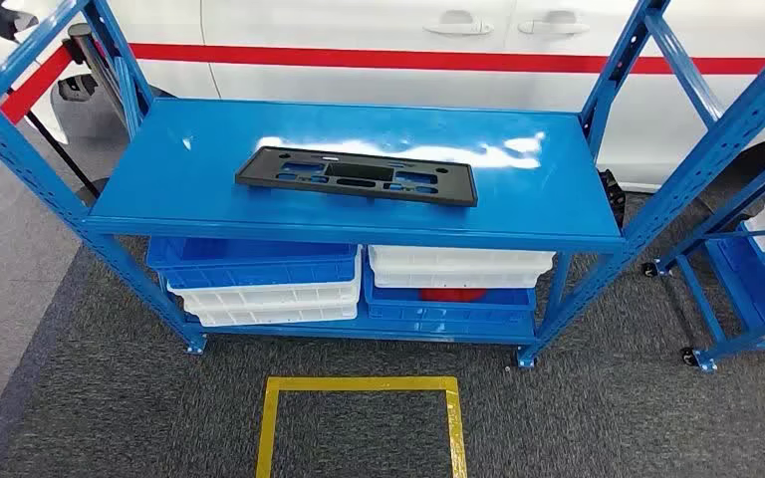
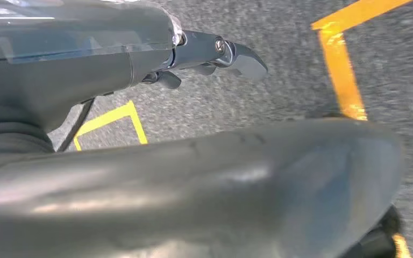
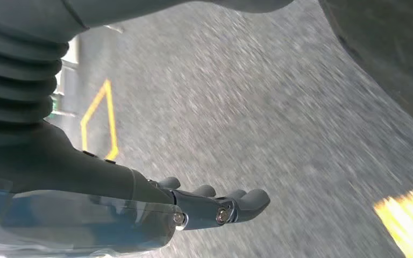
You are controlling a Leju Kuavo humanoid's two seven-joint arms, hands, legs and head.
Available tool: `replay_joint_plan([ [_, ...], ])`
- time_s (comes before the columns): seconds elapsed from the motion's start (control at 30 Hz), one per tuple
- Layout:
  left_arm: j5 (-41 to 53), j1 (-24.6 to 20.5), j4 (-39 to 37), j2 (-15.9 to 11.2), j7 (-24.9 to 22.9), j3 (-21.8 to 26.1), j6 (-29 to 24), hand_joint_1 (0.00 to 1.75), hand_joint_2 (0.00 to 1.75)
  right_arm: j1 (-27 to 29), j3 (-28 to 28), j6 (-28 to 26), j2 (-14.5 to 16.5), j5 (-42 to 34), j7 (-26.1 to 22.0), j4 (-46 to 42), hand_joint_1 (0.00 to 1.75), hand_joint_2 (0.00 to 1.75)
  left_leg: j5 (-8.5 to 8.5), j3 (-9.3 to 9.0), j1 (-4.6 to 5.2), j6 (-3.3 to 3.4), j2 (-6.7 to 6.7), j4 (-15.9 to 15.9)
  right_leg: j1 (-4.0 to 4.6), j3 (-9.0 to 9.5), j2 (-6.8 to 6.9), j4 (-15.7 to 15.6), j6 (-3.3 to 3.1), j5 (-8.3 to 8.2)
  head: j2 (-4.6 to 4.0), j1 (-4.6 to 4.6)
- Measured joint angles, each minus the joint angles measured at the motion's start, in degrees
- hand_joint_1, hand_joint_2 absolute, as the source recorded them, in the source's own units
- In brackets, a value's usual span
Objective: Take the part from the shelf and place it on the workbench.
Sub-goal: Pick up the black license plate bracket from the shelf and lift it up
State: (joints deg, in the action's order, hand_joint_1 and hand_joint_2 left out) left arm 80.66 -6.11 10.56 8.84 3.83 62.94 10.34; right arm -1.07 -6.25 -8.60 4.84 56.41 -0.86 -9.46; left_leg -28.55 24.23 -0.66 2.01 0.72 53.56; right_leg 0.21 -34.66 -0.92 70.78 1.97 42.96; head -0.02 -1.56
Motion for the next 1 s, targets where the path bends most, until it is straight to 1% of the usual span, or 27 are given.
replay_joint_plan([
  [0.03, 0.0, 0.0, 0.0, 0.0, -0.2, 0.0, 0.0, 0.00, 0.00, 0.0, -0.1, 0.0, 0.0, 0.1, -0.1, 0.0, 0.00, 0.00, -0.57, -0.88, -0.09, -0.15, 0.09, -0.1, 0.03, -0.38, 0.00, -1.3, 0.00, -0.53, 0.00, 0.00],
  [0.07, 0.0, 0.0, 0.0, 0.0, -0.4, 0.0, 0.0, 0.00, 0.00, 0.1, -0.2, 0.0, 0.0, 0.1, -0.2, 0.0, 0.00, 0.00, -1.17, -1.67, -0.16, -0.29, 0.15, -0.2, 0.04, -0.68, 0.01, -2.9, 0.01, -2.11, 0.00, 0.01],
  [0.1, -0.1, 0.2, 0.0, 0.0, -0.8, 0.1, -0.1, 0.00, 0.00, 0.2, -0.3, -0.1, 0.0, 0.2, -0.4, 0.0, 0.00, 0.00, -2.34, -2.99, -0.22, -0.58, 0.24, -0.3, 0.05, -1.34, 0.11, -5.9, 0.02, -6.26, 0.00, 0.02],
  [0.13, -0.1, 0.4, 0.0, 0.0, -1.0, 0.1, -0.1, 0.00, 0.00, 0.5, -0.4, 0.0, 0.0, 0.2, -0.6, 0.1, 0.00, 0.00, -3.56, -4.11, -0.21, -0.83, 0.32, 0.1, 0.10, -1.97, 0.26, -8.6, -0.37, -11.70, -0.01, 0.01],
  [0.17, -0.2, 0.5, 0.0, 0.0, -1.1, 0.2, -0.2, 0.00, 0.00, 0.6, -0.5, 0.0, 0.0, 0.2, -0.8, 0.2, 0.00, 0.00, -4.65, -4.71, -0.10, -1.12, 0.34, 0.5, 0.20, -2.39, 0.31, -10.5, -1.00, -16.52, -0.02, 0.01],
  [0.2, -0.2, 0.6, 0.0, -0.1, -1.2, 0.2, -0.3, 0.00, 0.00, 0.6, -0.6, 0.0, 0.1, 0.2, -0.9, 0.2, 0.00, 0.00, -5.47, -5.12, -0.05, -1.46, 0.34, 0.7, 0.39, -2.71, 0.32, -11.3, -1.77, -19.86, -0.02, 0.01],
  [0.23, -0.2, 0.5, 0.0, -0.1, -1.3, 0.3, -0.4, 0.00, 0.00, 0.4, -0.7, 0.0, 0.1, 0.3, -1.0, 0.1, 0.00, 0.00, -5.87, -5.23, -0.08, -1.78, 0.32, 1.2, 0.60, -2.84, 0.16, -11.4, -2.59, -20.59, -0.02, 0.00],
  [0.27, -0.3, 0.2, 0.0, -0.2, -1.3, 0.4, -0.5, 0.00, 0.00, 0.0, -0.8, 0.0, 0.2, 0.3, -1.0, 0.0, 0.00, 0.00, -5.57, -4.67, -0.15, -2.13, 0.27, 2.2, 0.70, -2.58, -0.02, -11.3, -3.16, -20.09, -0.01, 0.01],
  [0.3, -0.3, 0.0, 0.0, -0.2, -1.3, 0.4, -0.6, 0.00, 0.00, -0.3, -0.8, 0.0, 0.2, 0.4, -0.8, -0.1, 0.00, 0.00, -4.93, -3.77, -0.29, -2.43, 0.18, 4.2, 0.71, -2.16, -0.09, -11.5, -3.54, -19.64, 0.00, 0.01],
  [0.33, -0.3, -0.3, 0.0, -0.2, -1.3, 0.4, -0.6, 0.00, 0.00, -0.4, -0.8, 0.0, 0.2, 0.4, -0.7, -0.1, 0.00, 0.00, -4.46, -2.11, -0.34, -2.70, 0.08, 7.4, 0.64, -1.54, -0.11, -11.8, -3.86, -19.24, 0.00, 0.01],
  [0.37, -0.2, -0.6, 0.0, -0.2, -1.2, 0.4, -0.6, 0.00, 0.00, -0.5, -0.8, 0.0, 0.2, 0.5, -0.5, -0.2, 0.00, 0.00, -4.71, 0.00, -0.36, -2.94, -0.03, 11.1, 0.55, -0.80, -0.07, -12.2, -4.14, -18.83, 0.00, 0.01],
  [0.4, -0.2, -0.7, 0.0, -0.2, -1.2, 0.4, -0.7, 0.00, 0.00, -0.5, -0.8, 0.0, 0.2, 0.5, -0.3, -0.2, 0.00, 0.00, -6.01, 2.29, -0.37, -3.13, -0.16, 14.7, 0.53, -0.10, -0.05, -12.5, -4.34, -18.41, 0.00, 0.01],
  [0.43, -0.2, -0.8, 0.0, -0.2, -1.1, 0.4, -0.7, 0.00, 0.00, -0.5, -0.8, 0.0, 0.3, 0.5, -0.2, -0.2, 0.00, 0.00, -7.97, 4.64, -0.36, -3.25, -0.23, 17.7, 0.55, 0.51, -0.06, -12.7, -4.49, -17.98, 0.00, 0.00],
  [0.47, -0.1, -0.8, 0.0, -0.1, -1.1, 0.4, -0.7, 0.00, 0.00, -0.5, -0.8, 0.0, 0.3, 0.5, -0.1, -0.1, 0.00, 0.00, -9.79, 6.74, -0.35, -3.25, -0.26, 19.8, 0.60, 1.08, -0.13, -12.7, -4.56, -17.53, 0.00, 0.01],
  [0.5, -0.1, -0.8, 0.0, -0.1, -1.1, 0.4, -0.7, 0.00, 0.00, -0.5, -0.8, 0.0, 0.3, 0.5, 0.0, -0.1, 0.00, 0.00, -10.47, 8.32, -0.29, -3.12, -0.27, 20.4, 0.66, 1.68, -0.21, -12.7, -4.59, -17.06, 0.00, 0.01],
  [0.53, -0.1, -0.8, 0.0, -0.1, -1.1, 0.4, -0.7, 0.00, 0.00, -0.5, -0.8, 0.0, 0.3, 0.5, 0.1, -0.1, 0.00, 0.00, -9.59, 9.22, -0.17, -2.84, -0.27, 19.5, 0.75, 2.33, -0.28, -12.7, -4.60, -16.60, 0.00, 0.01],
  [0.57, -0.1, -0.8, 0.0, -0.1, -1.1, 0.4, -0.7, 0.00, 0.00, -0.5, -0.8, 0.0, 0.4, 0.5, 0.2, -0.1, 0.00, 0.00, -7.06, 9.44, 0.04, -2.37, -0.27, 17.1, 0.87, 3.02, -0.32, -12.7, -4.59, -16.14, 0.00, 0.01],
  [0.6, -0.1, -0.8, 0.0, -0.2, -1.1, 0.4, -0.7, 0.00, 0.00, -0.5, -0.8, 0.0, 0.4, 0.5, 0.2, -0.1, 0.00, 0.00, -3.50, 9.18, 0.38, -1.71, -0.28, 13.6, 0.98, 3.68, -0.32, -12.8, -4.58, -15.70, 0.00, 0.01],
  [0.63, -0.1, -0.8, 0.0, -0.3, -1.0, 0.5, -0.7, 0.00, 0.00, -0.5, -0.8, 0.0, 0.5, 0.5, 0.2, -0.1, 0.00, 0.00, -0.63, 8.88, 0.75, -0.94, -0.31, 10.5, 1.07, 4.19, -0.28, -12.8, -4.52, -15.35, 0.00, 0.02],
  [0.67, -0.1, -0.8, 0.0, -0.4, -1.0, 0.5, -0.7, 0.00, 0.00, -0.4, -0.8, 0.0, 0.6, 0.6, 0.3, -0.1, 0.00, 0.00, 1.19, 8.68, 1.10, -0.25, -0.33, 7.7, 1.09, 4.40, -0.27, -12.8, -4.37, -15.08, 0.00, 0.00],
  [0.7, -0.1, -0.9, 0.0, -0.5, -1.0, 0.5, -0.7, 0.00, 0.00, -0.4, -0.8, -0.1, 0.7, 0.6, 0.3, -0.1, 0.00, 0.00, 2.12, 8.61, 1.37, 0.09, -0.33, 6.1, 1.03, 4.41, -0.24, -12.8, -4.14, -14.87, 0.00, -0.01],
  [0.73, -0.1, -0.9, 0.0, -0.6, -0.9, 0.5, -0.7, 0.00, 0.00, -0.4, -0.8, -0.1, 0.7, 0.6, 0.3, -0.1, 0.00, 0.00, 2.11, 8.62, 1.51, 0.15, -0.32, 5.4, 0.94, 4.36, -0.24, -12.8, -3.89, -14.74, 0.00, -0.01],
  [0.8, 0.0, -0.9, 0.0, -0.6, -0.9, 0.5, -0.7, 0.00, 0.00, -0.4, -0.8, -0.2, 0.7, 0.7, 0.3, -0.1, 0.00, 0.00, 2.77, 8.42, 1.45, -0.69, -0.19, 4.4, 0.81, 4.30, -0.22, -12.9, -3.68, -14.63, 0.00, 0.00],
  [0.87, 0.1, -0.8, 0.0, -0.6, -0.8, 0.5, -0.7, 0.00, 0.00, -0.4, -0.8, -0.2, 0.6, 0.9, 0.3, -0.1, 0.00, 0.00, 2.92, 8.37, 1.31, -1.15, -0.09, 4.1, 0.79, 4.39, -0.20, -13.1, -3.69, -14.63, 0.00, 0.01],
  [1.0, 0.1, -0.9, 0.0, -0.6, -0.5, 0.5, -0.7, 0.00, 0.00, -0.4, -0.8, -0.2, 0.6, 0.9, 0.2, -0.1, 0.00, 0.00, 2.66, 8.31, 1.33, -0.80, -0.08, 4.2, 0.76, 4.64, -0.20, -13.4, -3.53, -14.56, 0.00, 0.01],
])
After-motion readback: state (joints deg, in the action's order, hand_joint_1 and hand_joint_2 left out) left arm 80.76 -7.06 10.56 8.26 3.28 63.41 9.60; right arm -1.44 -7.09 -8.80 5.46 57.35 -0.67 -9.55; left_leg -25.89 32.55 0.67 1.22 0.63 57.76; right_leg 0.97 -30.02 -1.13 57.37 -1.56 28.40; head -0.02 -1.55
